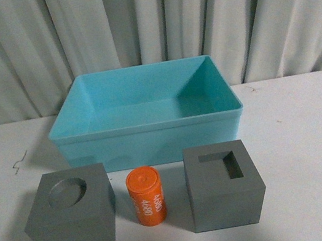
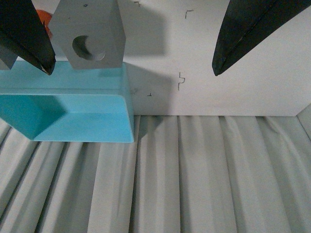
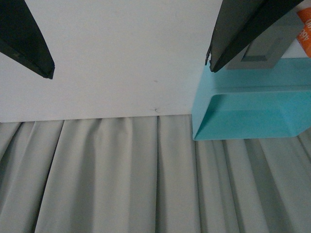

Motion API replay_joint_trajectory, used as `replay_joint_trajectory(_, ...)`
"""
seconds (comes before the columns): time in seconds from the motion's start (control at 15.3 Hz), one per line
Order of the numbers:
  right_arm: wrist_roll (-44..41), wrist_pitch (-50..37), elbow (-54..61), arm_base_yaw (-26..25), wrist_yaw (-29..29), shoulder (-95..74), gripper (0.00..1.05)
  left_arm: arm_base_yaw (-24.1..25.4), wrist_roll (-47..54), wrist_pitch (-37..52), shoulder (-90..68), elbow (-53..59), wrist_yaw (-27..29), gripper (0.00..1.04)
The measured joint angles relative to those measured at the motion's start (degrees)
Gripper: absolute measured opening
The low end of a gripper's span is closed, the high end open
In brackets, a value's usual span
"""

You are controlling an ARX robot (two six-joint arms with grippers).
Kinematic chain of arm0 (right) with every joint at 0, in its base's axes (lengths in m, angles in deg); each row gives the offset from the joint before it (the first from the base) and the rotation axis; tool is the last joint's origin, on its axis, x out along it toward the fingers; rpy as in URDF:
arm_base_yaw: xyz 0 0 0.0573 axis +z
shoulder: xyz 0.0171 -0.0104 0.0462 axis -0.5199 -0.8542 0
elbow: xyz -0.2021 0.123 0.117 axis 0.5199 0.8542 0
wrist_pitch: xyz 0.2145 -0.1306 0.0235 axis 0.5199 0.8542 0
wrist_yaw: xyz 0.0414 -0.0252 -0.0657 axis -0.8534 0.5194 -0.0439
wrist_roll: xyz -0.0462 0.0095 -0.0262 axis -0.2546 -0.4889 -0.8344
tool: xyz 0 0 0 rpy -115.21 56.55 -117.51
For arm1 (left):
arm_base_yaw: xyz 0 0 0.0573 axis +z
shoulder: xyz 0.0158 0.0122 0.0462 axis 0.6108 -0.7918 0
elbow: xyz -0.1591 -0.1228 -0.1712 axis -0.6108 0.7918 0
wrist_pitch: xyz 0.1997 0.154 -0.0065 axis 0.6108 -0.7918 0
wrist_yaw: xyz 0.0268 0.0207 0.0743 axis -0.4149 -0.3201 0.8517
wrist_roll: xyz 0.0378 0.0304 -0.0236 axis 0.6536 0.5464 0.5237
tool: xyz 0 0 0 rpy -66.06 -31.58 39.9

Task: Place gray and orange parts in blue box

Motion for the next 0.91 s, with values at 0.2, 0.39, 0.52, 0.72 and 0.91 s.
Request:
replay_joint_trajectory(0.2, 0.0, 0.0, 0.0, 0.0, 0.0, 0.0, 0.98, 0.0, 0.0, 0.0, 0.0, 0.0, 0.0, 0.98)
replay_joint_trajectory(0.39, 0.0, 0.0, 0.0, 0.0, 0.0, 0.0, 0.98, 0.0, 0.0, 0.0, 0.0, 0.0, 0.0, 0.98)
replay_joint_trajectory(0.52, 0.0, 0.0, 0.0, 0.0, 0.0, 0.0, 0.98, 0.0, 0.0, 0.0, 0.0, 0.0, 0.0, 0.98)
replay_joint_trajectory(0.72, 0.0, 0.0, 0.0, 0.0, 0.0, 0.0, 0.98, 0.0, 0.0, 0.0, 0.0, 0.0, 0.0, 0.98)
replay_joint_trajectory(0.91, 0.0, 0.0, 0.0, 0.0, 0.0, 0.0, 0.98, 0.0, 0.0, 0.0, 0.0, 0.0, 0.0, 0.98)
